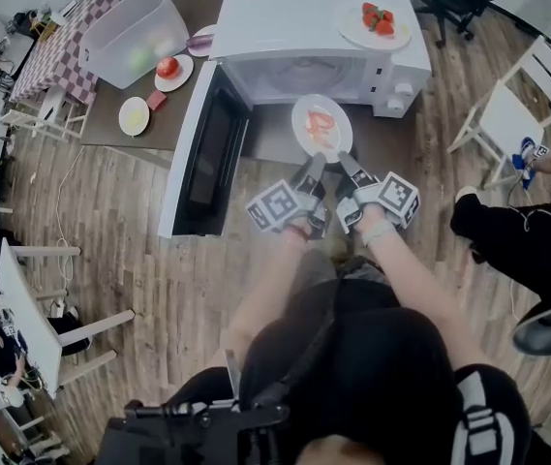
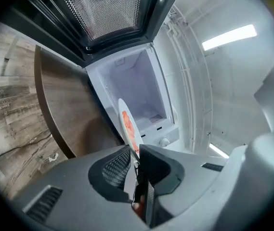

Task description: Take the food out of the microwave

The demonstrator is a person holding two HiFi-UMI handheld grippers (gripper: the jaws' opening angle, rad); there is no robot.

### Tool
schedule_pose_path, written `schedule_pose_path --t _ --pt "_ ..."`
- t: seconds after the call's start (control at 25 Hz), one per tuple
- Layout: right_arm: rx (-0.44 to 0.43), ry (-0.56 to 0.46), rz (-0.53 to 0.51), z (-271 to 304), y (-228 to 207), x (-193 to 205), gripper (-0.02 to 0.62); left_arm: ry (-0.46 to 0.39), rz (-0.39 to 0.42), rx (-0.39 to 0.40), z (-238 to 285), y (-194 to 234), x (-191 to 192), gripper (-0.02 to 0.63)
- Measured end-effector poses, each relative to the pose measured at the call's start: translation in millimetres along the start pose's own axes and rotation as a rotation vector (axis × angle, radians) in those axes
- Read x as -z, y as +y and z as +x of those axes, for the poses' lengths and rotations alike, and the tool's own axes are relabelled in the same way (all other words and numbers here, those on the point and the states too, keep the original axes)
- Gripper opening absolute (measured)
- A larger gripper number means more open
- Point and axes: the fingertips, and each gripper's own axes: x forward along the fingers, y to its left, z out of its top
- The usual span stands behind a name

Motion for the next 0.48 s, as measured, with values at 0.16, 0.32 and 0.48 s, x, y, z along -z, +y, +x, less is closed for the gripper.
schedule_pose_path --t 0.16,0.32,0.48 --pt "0.014 -0.02 0.0 -9.5 -1.4 5.3 0.018 0.023 0.006 0.006 -6.2 -0.5 5.7 0.057" --pt "0.012 -0.038 0.002 -16.1 1.3 11.9 0.018 0.046 0.013 0.009 -14.8 -4.4 8.7 0.058" --pt "0.024 -0.057 0.003 -27.6 1.8 18.8 0.018 0.066 0.011 0.014 -23.8 -7.0 15.6 0.058"
